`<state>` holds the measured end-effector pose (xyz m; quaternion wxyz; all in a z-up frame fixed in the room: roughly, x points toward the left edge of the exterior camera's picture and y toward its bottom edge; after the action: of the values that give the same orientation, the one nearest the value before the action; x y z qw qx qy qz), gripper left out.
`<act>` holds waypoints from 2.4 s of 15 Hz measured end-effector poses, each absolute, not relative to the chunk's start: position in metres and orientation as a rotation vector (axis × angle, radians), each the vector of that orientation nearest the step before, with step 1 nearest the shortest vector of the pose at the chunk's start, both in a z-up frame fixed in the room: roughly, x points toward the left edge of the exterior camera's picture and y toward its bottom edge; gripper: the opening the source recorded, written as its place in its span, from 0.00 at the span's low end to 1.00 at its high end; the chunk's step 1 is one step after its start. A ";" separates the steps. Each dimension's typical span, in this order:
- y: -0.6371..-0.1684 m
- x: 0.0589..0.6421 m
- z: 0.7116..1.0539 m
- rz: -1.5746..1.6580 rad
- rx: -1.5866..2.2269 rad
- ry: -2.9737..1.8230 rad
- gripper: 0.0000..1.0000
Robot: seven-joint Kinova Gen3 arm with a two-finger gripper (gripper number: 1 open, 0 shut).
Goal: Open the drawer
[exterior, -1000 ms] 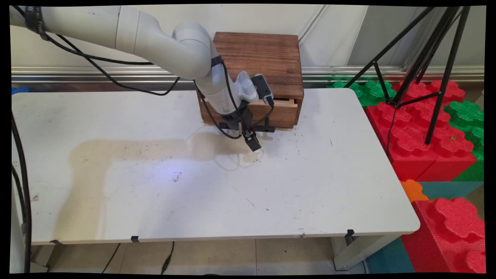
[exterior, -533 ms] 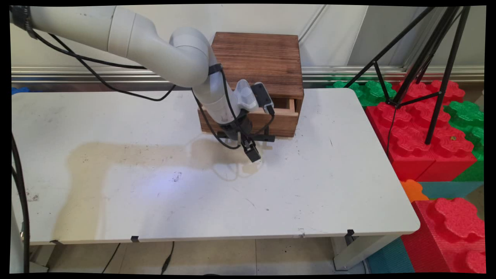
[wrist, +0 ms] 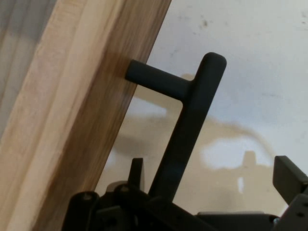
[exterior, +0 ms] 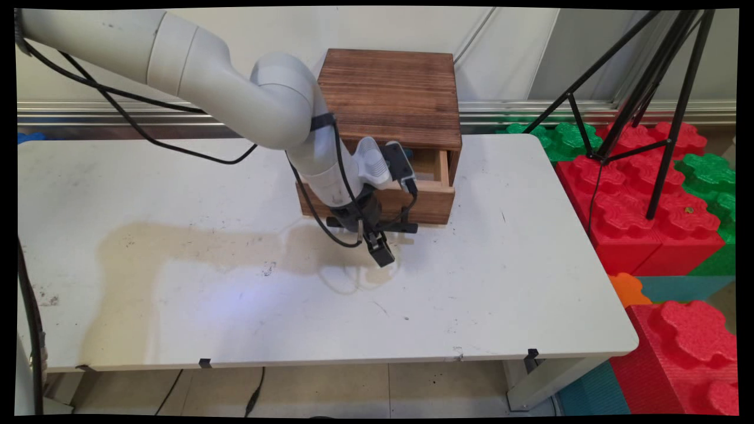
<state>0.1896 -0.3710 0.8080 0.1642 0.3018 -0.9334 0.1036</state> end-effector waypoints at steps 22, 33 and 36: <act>-0.290 0.166 0.810 0.215 0.799 -2.702 1.00; -0.255 0.159 0.813 0.189 0.776 -2.712 1.00; -0.247 0.158 0.814 0.189 0.778 -2.710 1.00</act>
<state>0.1581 -0.2472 0.8136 0.1573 0.2719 -0.9471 0.0662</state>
